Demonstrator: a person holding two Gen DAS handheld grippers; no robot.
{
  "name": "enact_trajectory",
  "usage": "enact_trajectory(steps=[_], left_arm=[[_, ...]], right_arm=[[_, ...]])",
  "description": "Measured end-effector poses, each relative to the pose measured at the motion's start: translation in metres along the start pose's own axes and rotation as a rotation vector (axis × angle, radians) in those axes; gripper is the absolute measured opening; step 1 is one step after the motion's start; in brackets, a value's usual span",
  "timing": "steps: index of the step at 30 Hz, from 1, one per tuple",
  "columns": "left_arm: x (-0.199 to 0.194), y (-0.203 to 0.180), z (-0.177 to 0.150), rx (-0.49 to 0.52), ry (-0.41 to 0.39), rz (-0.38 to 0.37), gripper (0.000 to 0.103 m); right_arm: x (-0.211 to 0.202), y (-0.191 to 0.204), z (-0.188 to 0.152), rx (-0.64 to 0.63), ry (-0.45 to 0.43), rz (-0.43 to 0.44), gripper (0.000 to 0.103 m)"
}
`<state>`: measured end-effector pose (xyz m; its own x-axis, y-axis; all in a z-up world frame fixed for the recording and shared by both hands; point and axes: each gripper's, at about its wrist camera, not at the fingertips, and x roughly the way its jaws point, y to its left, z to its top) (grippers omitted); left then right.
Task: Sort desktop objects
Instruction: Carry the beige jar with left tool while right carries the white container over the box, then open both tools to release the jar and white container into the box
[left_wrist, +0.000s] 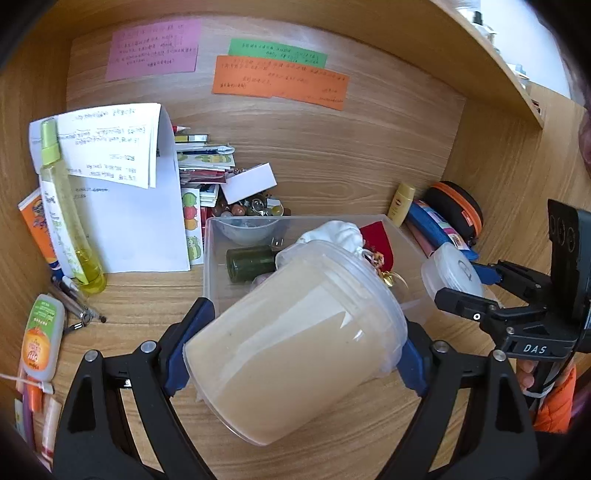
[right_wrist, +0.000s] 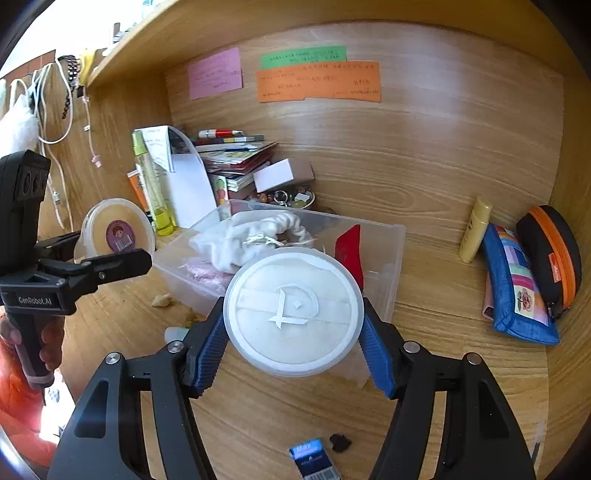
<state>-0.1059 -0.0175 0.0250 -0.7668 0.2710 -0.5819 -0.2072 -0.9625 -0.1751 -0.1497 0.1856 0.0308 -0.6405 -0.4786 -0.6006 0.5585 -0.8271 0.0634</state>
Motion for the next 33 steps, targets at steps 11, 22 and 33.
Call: enact_trajectory(steps=[11, 22, 33], left_arm=[[0.03, 0.013, 0.024, -0.015, -0.001, 0.036, 0.089], [0.072, 0.016, 0.031, -0.02, 0.063, 0.039, 0.089], [0.11, 0.006, 0.032, 0.007, 0.13, 0.028, 0.089]], right_arm=[[0.035, -0.015, 0.023, 0.003, 0.028, -0.041, 0.062], [0.073, -0.023, 0.028, 0.001, 0.088, -0.056, 0.062], [0.084, -0.017, 0.018, -0.041, 0.115, -0.076, 0.062]])
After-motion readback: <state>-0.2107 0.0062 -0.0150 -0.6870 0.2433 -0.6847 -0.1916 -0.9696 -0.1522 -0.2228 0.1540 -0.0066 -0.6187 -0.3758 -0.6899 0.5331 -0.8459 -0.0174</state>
